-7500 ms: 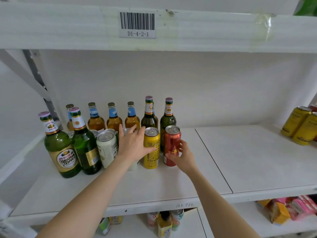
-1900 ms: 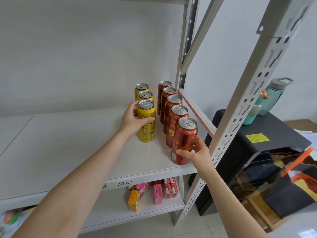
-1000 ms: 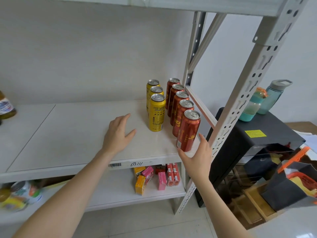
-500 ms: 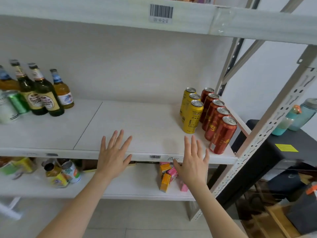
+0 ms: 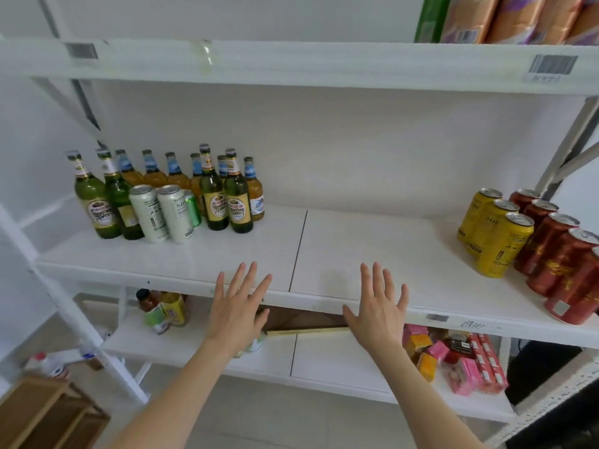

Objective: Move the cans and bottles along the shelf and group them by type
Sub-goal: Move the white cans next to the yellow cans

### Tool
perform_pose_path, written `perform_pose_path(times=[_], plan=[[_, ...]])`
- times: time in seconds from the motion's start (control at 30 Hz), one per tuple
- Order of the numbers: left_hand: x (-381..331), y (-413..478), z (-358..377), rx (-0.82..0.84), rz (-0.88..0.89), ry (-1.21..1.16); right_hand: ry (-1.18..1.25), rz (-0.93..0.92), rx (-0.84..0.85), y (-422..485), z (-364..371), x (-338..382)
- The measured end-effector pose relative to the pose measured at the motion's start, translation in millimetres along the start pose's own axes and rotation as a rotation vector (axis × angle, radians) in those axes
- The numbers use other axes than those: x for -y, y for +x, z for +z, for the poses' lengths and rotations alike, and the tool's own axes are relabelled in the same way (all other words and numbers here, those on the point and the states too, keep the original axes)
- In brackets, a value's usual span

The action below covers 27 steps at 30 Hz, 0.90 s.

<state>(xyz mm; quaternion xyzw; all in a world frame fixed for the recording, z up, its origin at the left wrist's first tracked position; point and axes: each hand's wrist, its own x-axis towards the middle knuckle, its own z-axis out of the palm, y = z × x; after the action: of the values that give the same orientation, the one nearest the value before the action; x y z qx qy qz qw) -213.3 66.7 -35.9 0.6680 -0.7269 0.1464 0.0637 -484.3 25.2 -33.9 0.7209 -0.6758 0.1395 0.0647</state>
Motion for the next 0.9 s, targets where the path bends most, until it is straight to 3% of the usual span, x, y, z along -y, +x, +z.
perform_pose_path(times=[0.6, 0.9], plan=[[276, 34, 28, -0.061, -0.175, -0.020, 0.053, -0.122, 0.001, 84, 54, 263], [397, 70, 54, -0.068, -0.124, -0.084, 0.093, -0.006, -0.033, 118, 83, 383]])
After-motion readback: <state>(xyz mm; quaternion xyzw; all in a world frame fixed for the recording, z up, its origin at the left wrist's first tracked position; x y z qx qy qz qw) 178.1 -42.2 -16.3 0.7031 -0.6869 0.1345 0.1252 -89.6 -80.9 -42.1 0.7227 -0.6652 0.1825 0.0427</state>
